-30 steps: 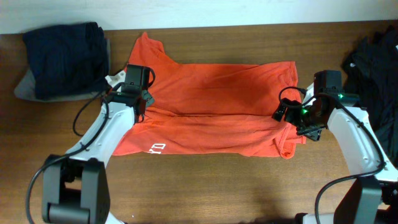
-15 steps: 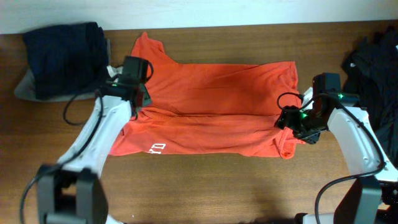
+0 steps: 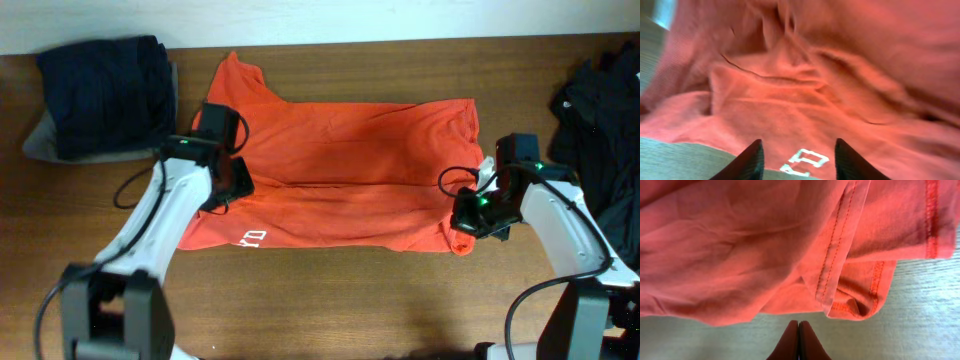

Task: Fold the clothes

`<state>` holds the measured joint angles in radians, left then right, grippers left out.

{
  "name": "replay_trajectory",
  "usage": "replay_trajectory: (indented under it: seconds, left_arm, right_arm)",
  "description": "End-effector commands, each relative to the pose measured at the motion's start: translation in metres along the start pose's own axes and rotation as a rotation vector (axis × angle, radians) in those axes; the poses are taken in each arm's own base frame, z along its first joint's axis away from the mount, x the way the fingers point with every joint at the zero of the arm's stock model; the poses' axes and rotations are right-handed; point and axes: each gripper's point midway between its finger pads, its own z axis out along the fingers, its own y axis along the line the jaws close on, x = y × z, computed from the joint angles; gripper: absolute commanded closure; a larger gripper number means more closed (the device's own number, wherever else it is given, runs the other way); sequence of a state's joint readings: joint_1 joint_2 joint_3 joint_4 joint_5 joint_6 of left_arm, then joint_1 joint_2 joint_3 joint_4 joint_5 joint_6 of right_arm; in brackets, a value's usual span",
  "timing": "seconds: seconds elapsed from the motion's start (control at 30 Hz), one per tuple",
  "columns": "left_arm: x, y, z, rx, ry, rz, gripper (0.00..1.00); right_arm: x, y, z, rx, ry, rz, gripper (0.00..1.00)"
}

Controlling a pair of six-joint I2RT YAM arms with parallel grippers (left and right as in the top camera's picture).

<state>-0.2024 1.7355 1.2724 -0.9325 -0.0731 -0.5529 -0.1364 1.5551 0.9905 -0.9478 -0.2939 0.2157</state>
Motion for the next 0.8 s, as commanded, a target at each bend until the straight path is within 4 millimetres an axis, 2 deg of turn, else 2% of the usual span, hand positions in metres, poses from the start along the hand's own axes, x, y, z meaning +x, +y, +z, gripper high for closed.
replay_trajectory:
  seconds: [0.0, 0.23, 0.4, 0.77]
  left_arm:
    - [0.013, 0.000, 0.028, -0.021, 0.083, 0.017, 0.59]
    - [0.021, 0.001, 0.069, -0.063, 0.156, 0.040, 0.60]
    - [0.026, 0.003, 0.086, -0.082, 0.187, 0.043, 0.61]
    - [0.022, 0.000, 0.088, -0.072, 0.171, 0.045, 0.61]
  right_arm:
    - [0.007, 0.002, 0.006, -0.018, 0.010, -0.011, 0.96]
    - [0.009, 0.001, 0.013, -0.026, 0.015, -0.010, 0.96]
    - [0.010, -0.002, 0.022, -0.020, 0.045, 0.000, 0.96]
    - [0.011, -0.011, 0.052, -0.009, 0.128, 0.027, 0.96]
